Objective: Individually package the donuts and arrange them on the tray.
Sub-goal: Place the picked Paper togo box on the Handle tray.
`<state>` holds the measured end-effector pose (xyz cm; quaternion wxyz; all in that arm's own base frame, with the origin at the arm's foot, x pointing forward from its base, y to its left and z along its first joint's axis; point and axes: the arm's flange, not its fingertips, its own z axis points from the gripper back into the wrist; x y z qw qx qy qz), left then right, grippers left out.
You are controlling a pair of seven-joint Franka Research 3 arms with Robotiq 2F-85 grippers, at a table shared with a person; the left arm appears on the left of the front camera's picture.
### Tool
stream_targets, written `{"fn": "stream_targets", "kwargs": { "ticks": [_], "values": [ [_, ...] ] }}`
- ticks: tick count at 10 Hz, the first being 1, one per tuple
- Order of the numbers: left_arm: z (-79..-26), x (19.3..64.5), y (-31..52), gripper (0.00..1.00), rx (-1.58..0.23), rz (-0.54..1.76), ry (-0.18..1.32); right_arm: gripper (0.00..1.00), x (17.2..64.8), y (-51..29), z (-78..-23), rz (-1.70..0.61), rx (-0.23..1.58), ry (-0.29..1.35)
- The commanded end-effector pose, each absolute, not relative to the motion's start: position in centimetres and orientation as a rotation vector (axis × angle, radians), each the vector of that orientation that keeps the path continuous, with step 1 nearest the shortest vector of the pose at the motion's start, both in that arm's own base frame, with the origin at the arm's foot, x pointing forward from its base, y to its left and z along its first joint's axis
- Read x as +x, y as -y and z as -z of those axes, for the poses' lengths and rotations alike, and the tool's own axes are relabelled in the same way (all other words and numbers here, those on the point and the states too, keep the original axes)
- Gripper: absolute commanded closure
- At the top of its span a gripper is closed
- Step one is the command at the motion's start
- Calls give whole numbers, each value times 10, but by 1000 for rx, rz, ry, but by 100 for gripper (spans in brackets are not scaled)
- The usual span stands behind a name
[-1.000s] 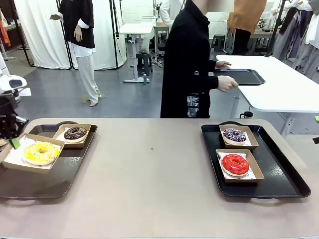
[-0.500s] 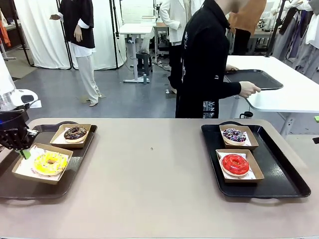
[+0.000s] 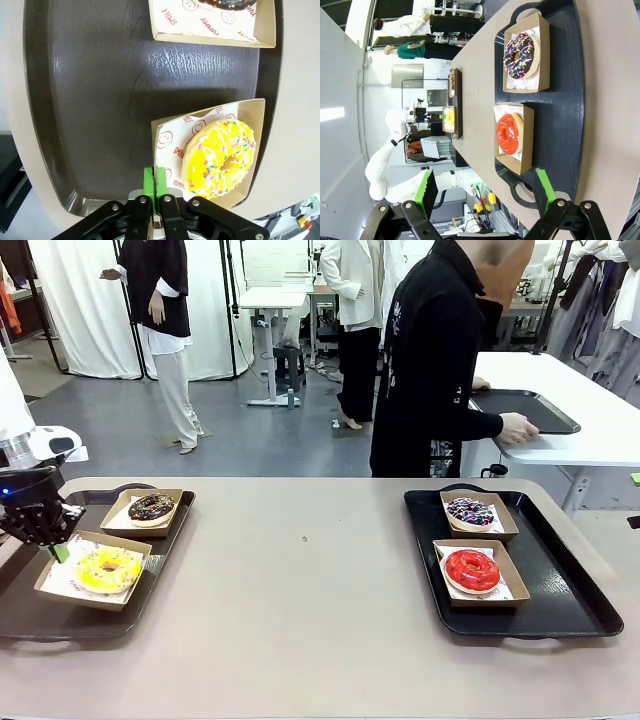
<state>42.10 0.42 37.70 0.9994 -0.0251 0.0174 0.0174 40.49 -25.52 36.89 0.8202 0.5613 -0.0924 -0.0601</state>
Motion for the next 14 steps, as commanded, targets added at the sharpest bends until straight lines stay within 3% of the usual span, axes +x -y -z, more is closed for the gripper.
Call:
{"fn": "stream_targets", "kwargs": {
  "ticks": [1, 6, 7, 8, 9, 10, 11, 14],
  "values": [
    [-371, 430, -2, 99, -67, -29, -34, 0, 406, 255, -371, 144, 1200, 194],
    [-362, 437, 0, 99, -69, -25, -61, 0, 406, 255, -371, 144, 1200, 194],
    [-363, 436, 0, 40, -70, -23, -63, 0, 406, 255, -371, 144, 1200, 194],
    [-366, 436, -2, 40, -73, -23, -62, 0, 406, 255, -371, 144, 1200, 194],
    [-368, 435, -3, 0, -76, -22, -61, 0, 406, 255, -371, 144, 1200, 194],
    [-369, 434, -3, 37, -76, -21, -62, 0, 406, 255, -371, 144, 1200, 194],
    [-369, 434, -3, 0, -76, -18, -65, 0, 406, 255, -371, 144, 1200, 194],
    [-370, 433, -3, 0, -78, -15, -69, 0, 406, 255, -371, 144, 1200, 194]
  ]
}}
